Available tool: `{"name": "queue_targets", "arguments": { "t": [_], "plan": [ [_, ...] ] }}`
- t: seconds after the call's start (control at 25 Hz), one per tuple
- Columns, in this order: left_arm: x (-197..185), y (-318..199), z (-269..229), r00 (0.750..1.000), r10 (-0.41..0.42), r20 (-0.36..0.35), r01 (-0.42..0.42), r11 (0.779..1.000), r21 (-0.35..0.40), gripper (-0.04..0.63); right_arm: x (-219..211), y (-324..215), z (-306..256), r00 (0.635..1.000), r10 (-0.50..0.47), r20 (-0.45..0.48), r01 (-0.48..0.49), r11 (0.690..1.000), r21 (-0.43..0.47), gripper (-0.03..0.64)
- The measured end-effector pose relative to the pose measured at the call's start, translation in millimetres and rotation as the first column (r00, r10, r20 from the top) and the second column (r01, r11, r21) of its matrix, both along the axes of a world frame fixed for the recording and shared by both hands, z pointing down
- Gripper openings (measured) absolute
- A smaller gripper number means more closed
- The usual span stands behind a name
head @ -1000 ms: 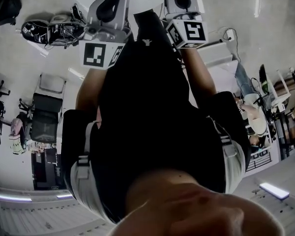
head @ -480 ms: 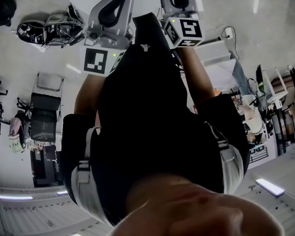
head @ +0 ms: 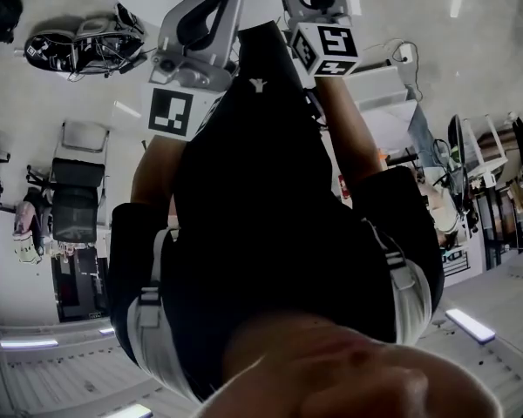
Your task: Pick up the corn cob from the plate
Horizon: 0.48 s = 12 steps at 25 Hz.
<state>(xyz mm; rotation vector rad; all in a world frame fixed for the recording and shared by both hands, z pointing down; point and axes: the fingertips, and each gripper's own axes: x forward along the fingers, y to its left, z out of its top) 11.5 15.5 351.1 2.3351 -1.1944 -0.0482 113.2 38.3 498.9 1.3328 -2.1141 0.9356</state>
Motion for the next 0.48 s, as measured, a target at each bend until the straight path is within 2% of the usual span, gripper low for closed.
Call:
{"name": "queue_targets", "arguments": {
  "t": [0.48],
  "plan": [
    [-4, -13, 23, 1.000, -0.004, -0.009, 0.004, 1.000, -0.028, 0.005, -2, 1, 49, 0.999, -0.022, -0.024, 0.019, 0.995, -0.102, 0.208]
  ]
}}
